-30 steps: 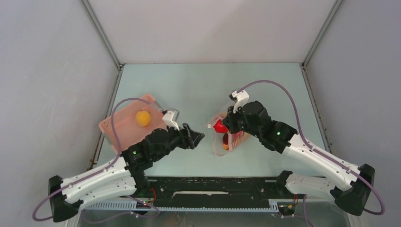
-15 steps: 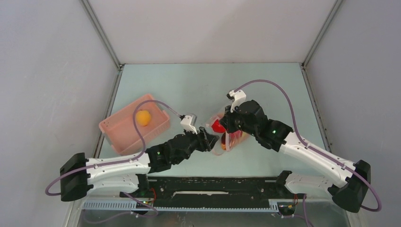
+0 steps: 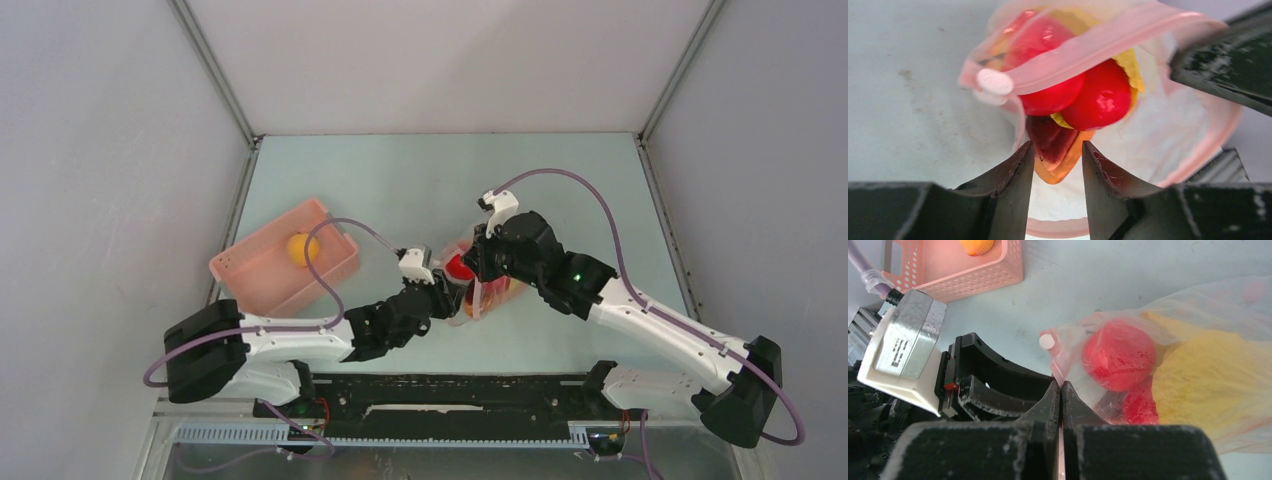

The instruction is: Open the zip-top bag and remove the fake food

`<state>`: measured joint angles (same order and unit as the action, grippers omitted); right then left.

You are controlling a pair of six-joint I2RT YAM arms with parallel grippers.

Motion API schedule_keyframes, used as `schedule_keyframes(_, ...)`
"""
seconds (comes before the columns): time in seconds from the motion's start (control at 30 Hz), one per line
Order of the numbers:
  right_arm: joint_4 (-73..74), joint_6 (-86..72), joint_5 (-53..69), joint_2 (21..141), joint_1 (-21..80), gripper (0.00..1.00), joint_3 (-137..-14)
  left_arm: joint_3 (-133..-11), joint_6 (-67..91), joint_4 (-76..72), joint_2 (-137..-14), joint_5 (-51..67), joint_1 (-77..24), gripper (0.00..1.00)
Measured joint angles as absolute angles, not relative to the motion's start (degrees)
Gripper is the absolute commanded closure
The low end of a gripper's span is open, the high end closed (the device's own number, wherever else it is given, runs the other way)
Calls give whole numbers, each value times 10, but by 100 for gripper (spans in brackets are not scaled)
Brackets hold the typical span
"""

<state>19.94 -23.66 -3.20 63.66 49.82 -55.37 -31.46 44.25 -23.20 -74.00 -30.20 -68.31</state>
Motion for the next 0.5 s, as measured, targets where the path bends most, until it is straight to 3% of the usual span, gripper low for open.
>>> schedule_keyframes(0.23, 199, -240, -32, 636, 494, 100, -554, -314, 498, -196, -759, -390, -678, 53)
schedule_keyframes(0.5, 187, -252, -24, 636, 491, 100, -552, -284, 546, -174, -761, -398, -662, 47)
